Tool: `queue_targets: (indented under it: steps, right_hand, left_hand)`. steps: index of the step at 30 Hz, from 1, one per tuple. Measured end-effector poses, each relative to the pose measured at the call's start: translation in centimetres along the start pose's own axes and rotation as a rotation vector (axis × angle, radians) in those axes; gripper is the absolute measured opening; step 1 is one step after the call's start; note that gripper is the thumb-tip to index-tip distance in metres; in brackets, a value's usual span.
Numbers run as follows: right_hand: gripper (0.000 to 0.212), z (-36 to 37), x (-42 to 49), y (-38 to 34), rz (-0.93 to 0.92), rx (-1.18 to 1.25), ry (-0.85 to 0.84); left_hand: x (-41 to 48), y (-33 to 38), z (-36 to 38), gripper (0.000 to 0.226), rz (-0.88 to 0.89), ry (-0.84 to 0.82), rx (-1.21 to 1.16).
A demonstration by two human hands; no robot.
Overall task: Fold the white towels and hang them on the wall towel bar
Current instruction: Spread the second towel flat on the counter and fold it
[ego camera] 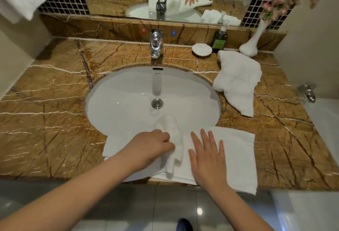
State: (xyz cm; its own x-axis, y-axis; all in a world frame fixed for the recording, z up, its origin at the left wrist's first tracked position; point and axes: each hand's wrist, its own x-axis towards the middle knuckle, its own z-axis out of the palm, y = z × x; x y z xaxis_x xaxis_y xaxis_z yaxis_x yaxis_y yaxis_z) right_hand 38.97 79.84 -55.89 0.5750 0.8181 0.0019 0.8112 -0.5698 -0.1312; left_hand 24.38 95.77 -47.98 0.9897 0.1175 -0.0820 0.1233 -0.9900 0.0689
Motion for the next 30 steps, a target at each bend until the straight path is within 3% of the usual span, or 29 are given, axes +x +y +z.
queue_targets:
  steps: [6, 11, 12, 16, 18, 20, 24, 30]
  right_hand:
    - [0.055, 0.1, -0.2, 0.1, -0.010, 0.016, 0.018]
    - [0.057, 0.2, -0.2, 0.1, -0.001, 0.007, 0.008]
    - [0.057, 0.2, -0.2, 0.1, -0.003, 0.006, 0.009]
    - [0.057, 0.1, -0.3, 0.2, -0.008, 0.014, -0.003]
    - [0.057, -0.1, -0.5, 0.3, -0.009, 0.009, -0.017]
    - [0.057, -0.3, -0.7, 0.5, -0.024, -0.005, -0.033]
    - [0.056, -0.5, -1.1, 1.9, -0.080, -0.004, -0.050]
    - [0.057, -0.8, -0.9, 3.4, -0.114, -0.012, -0.063]
  left_hand:
    - [-6.3, -4.6, -1.7, 0.033, 0.001, -0.027, 0.232]
    - [-9.7, -6.8, -1.0, 0.030, -0.121, -0.334, 0.205]
    - [-9.5, -6.7, -1.2, 0.022, -0.139, -0.327, 0.204]
    - [-5.8, -4.1, -3.0, 0.058, -0.174, -0.137, 0.175]
    - [-3.6, -2.8, -2.2, 0.056, -0.153, -0.045, 0.156]
    - [-2.0, -1.8, -0.6, 0.052, -0.115, -0.094, 0.065]
    - [-2.6, -1.4, 2.5, 0.070, -0.204, -0.352, -0.093]
    - [-5.8, -0.6, 4.7, 0.071, -0.240, -0.154, -0.021]
